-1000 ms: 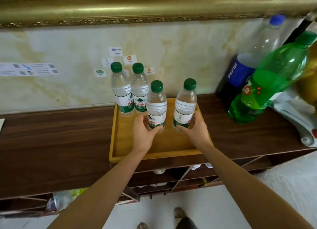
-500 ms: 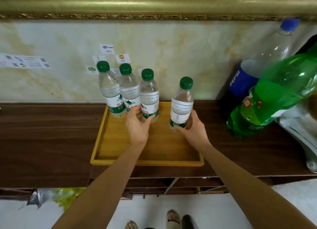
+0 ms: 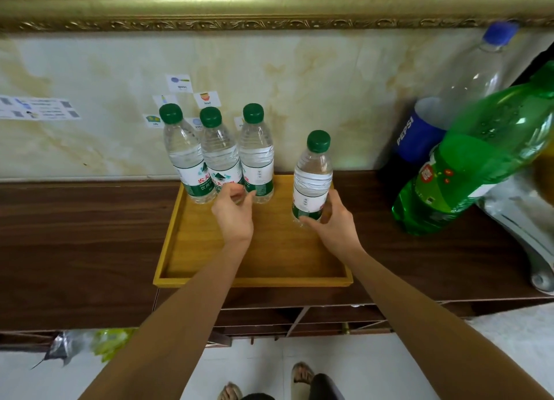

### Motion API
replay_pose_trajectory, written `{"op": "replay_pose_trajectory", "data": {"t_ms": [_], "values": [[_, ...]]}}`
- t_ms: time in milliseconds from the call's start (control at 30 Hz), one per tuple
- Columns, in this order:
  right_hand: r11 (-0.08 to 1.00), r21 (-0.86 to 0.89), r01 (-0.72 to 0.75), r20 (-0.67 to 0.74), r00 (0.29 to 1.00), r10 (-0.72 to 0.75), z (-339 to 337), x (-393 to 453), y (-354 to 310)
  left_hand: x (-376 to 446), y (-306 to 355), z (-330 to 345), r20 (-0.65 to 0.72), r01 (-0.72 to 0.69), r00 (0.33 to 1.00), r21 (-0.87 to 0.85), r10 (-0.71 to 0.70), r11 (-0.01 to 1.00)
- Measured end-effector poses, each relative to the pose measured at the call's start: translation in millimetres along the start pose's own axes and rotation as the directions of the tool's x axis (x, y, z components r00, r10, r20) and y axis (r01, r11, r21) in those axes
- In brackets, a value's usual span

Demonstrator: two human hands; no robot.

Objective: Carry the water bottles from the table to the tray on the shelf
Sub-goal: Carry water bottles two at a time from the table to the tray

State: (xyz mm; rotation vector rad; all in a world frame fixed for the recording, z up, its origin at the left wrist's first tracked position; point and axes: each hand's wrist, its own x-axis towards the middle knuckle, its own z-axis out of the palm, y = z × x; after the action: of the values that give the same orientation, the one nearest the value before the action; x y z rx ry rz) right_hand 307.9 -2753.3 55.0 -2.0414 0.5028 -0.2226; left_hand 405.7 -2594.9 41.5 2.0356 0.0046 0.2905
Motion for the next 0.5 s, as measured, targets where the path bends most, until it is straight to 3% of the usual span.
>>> {"op": "replay_pose_trajectory", "data": {"t_ms": [200, 300, 400, 500], "values": [[1.000, -0.003, 0.004, -0.014, 1.000, -0.004, 2.6, -0.3, 1.1, -0.9, -1.7, -8.4, 0.042, 0.002, 0.999, 0.024, -0.003, 1.000], [1.000, 0.000, 0.004, -0.025, 1.000, -0.004, 3.2, 0.6, 1.2, -4.3, -1.8, -12.4, 0.129, 0.009, 0.991, 0.072, -0.018, 0.997], [1.000, 0.011, -0.002, -0.042, 0.999, 0.002, 4.6, 4.0, -1.1, -12.5, -16.3, -24.0, 0.342, -0.143, 0.939, 0.329, 0.023, 0.934], [1.000, 0.022, -0.005, -0.055, 0.998, 0.006, 10.5, 13.8, -7.3, -18.9, -29.5, -38.9, 0.525, -0.317, 0.851, 0.554, -0.027, 0.770]]}}
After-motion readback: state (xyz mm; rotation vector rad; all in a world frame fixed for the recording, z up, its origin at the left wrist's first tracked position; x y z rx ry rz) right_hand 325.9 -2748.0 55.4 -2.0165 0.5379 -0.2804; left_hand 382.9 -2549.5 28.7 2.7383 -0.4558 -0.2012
